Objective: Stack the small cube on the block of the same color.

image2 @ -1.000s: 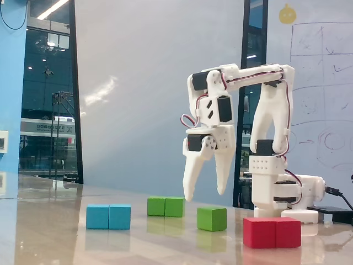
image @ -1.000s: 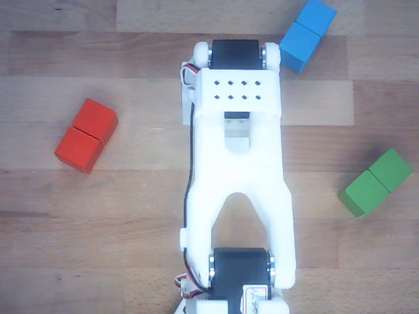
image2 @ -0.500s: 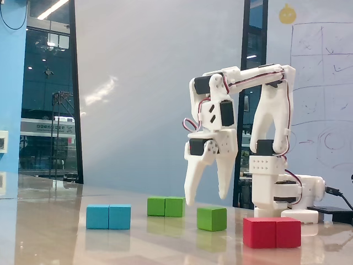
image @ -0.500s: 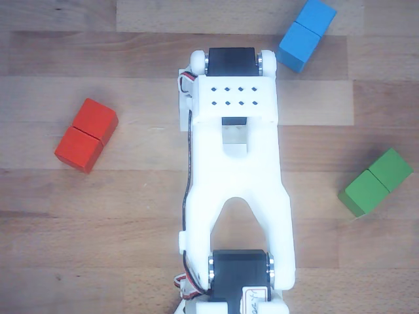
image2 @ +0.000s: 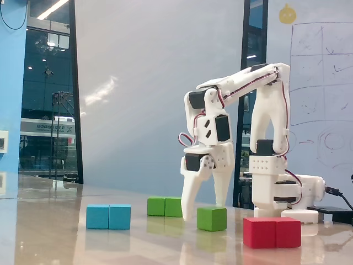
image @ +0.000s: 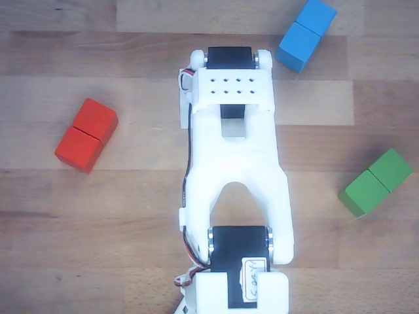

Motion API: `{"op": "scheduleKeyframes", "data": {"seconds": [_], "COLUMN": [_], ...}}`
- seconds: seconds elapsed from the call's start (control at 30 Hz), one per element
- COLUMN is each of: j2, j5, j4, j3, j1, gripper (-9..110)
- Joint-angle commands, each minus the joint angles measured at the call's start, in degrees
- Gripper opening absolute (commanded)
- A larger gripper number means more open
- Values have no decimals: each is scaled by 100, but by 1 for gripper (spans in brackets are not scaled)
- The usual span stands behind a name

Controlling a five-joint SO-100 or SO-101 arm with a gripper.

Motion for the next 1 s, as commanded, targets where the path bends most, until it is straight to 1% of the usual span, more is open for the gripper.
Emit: {"op": "scheduleKeyframes", "data": {"seconds": [0.0, 0.2, 0.47, 0.63, 0.97], "j2": [53, 53, 62, 70, 237], "j5": [-53, -53, -44, -9, -44], "j4": [-70, -70, -70, -70, 35], "j3": [-35, -26, -26, -26, -272], "j1": [-44, -44, -26, -26, 193], "gripper": [32, 30, 16, 10, 8]}}
